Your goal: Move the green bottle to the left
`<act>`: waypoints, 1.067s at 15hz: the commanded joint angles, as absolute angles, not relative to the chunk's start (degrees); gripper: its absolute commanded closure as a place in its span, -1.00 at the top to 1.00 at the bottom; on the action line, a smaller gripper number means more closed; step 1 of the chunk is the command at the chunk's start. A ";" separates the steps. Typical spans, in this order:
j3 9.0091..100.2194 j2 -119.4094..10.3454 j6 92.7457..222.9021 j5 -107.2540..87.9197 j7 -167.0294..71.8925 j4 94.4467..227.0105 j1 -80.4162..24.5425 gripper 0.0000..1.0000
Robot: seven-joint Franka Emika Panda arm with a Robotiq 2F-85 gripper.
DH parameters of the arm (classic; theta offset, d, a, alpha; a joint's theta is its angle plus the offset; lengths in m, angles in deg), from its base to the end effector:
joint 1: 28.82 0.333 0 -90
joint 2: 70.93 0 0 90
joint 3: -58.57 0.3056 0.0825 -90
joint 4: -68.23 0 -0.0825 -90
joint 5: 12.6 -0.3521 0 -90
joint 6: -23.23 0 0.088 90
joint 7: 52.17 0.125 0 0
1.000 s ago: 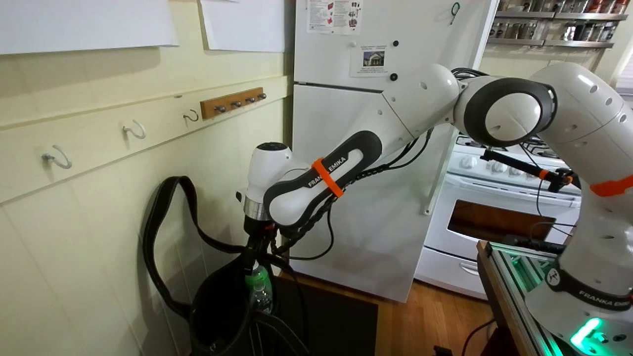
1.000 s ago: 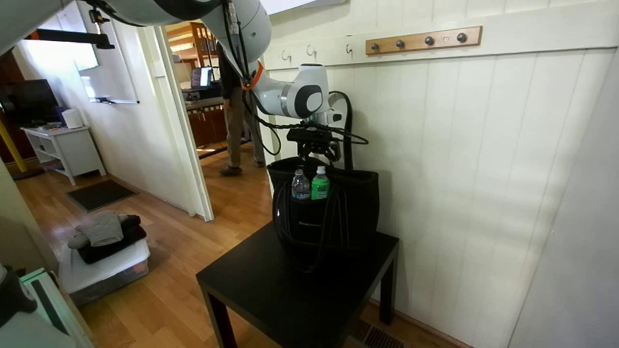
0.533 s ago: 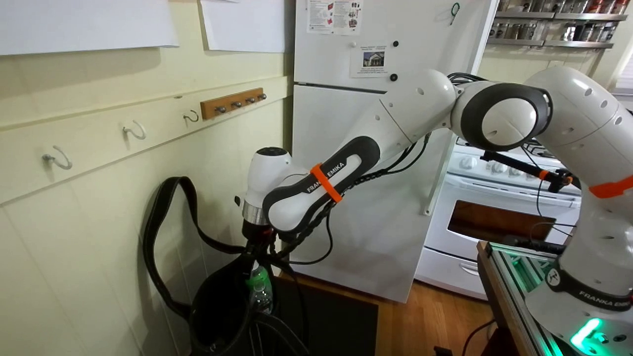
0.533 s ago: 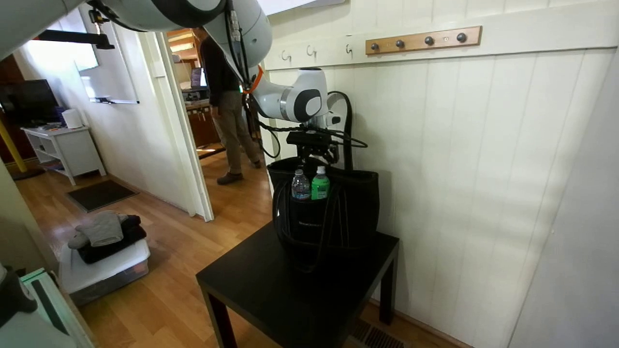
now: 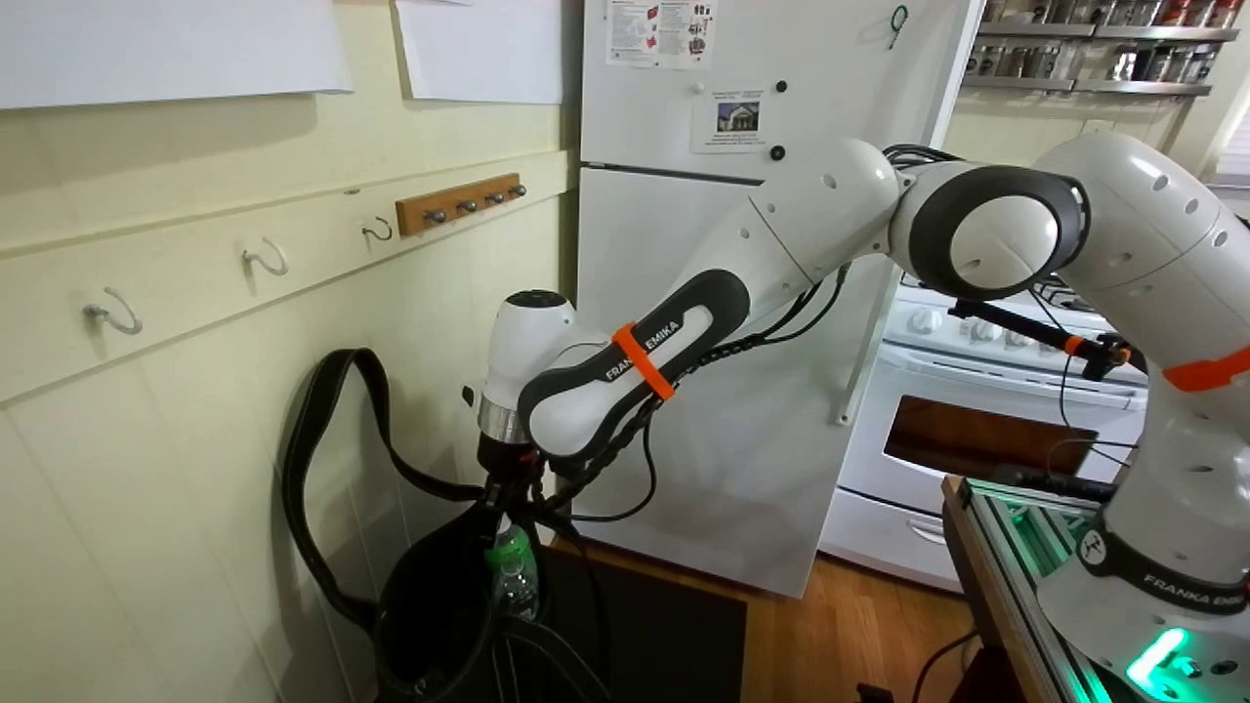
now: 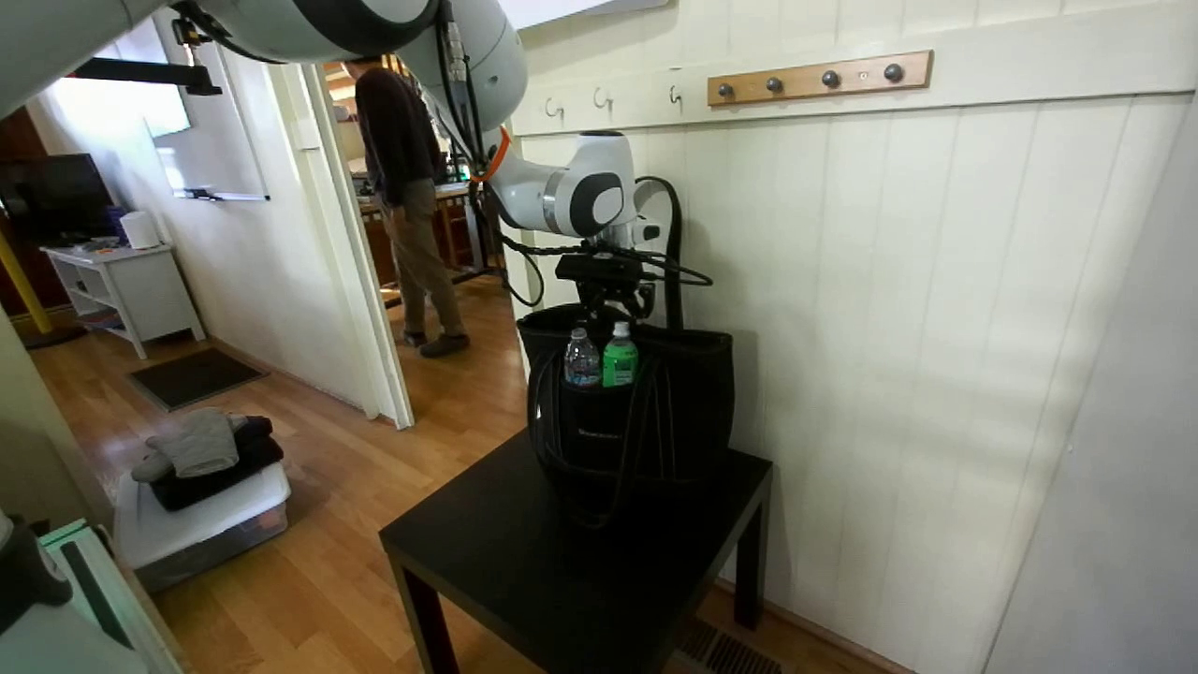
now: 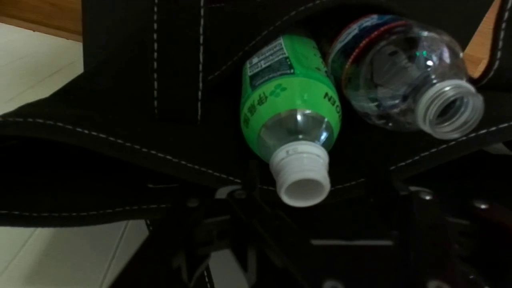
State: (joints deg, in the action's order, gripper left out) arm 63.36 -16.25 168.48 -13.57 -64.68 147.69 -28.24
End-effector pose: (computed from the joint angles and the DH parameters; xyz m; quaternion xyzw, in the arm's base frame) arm 0.7160 0.0543 0.1523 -0.9863 -0.1275 -0.1002 0.0315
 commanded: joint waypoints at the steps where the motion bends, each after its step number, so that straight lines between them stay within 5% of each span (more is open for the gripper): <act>1: 62.42 -16.07 169.92 -12.23 -63.14 148.16 -27.58 -0.11; 5: 61.79 -16.30 169.91 -12.01 -62.64 148.55 -27.40 -0.76; 16: 60.52 -22.92 173.12 -12.34 -58.47 155.38 -27.22 -0.77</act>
